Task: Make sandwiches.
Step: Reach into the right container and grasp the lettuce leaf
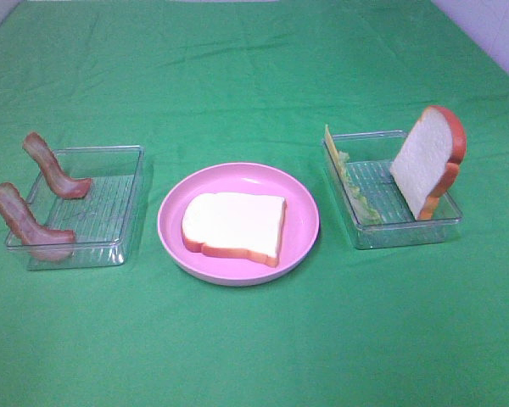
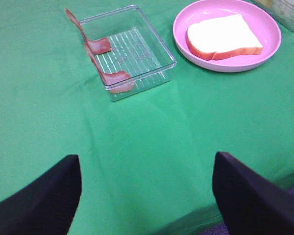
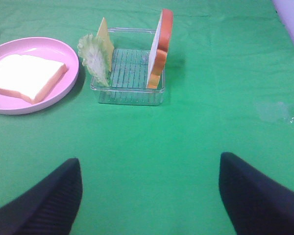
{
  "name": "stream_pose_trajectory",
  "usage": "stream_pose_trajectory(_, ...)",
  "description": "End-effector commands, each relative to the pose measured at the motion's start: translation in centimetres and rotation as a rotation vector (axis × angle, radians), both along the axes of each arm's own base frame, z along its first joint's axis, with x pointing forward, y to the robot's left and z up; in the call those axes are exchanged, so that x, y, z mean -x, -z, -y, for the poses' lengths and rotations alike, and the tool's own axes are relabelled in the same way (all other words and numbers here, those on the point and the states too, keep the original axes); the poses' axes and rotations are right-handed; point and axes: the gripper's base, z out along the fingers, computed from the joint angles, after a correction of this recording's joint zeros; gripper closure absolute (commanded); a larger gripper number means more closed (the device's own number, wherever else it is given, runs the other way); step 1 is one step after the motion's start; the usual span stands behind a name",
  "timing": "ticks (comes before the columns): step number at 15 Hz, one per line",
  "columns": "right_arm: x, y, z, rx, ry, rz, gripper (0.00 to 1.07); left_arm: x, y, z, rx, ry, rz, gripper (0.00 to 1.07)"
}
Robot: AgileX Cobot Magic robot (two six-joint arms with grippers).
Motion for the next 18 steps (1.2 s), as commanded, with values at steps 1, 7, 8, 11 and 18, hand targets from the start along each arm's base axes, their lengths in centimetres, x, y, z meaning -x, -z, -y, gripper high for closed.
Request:
stream_pose_trajectory(1,-0.1,0.1,0.0,0.009,0.008,0.009,0.33,-0.2,0.2,0.5,0.003,0.059,0.034,0.35)
stream_pose_trajectory(7,-0.7,-0.5,0.0,-0.092,0.066,-0.004,0.36,-0.1,0.2,0.5,0.004,0.070,0.035,0.35)
stream_pose_trajectory(8,-1.4,-0.9,0.0,-0.100,0.069,-0.015,0.37,-0.1,0.2,0.5,0.004,0.070,0.035,0.35)
stream_pose_trajectory(11,-4.3,-2.1,-0.2,-0.141,0.066,-0.091,0.37,-0.1,0.2,0.5,0.004,0.070,0.035,0.35)
stream_pose_trajectory(18,-16.0,-2.7,-2.1,-0.247,-0.141,-0.554,0.37,-0.1,0.2,0.5,0.004,0.070,0.035,0.35)
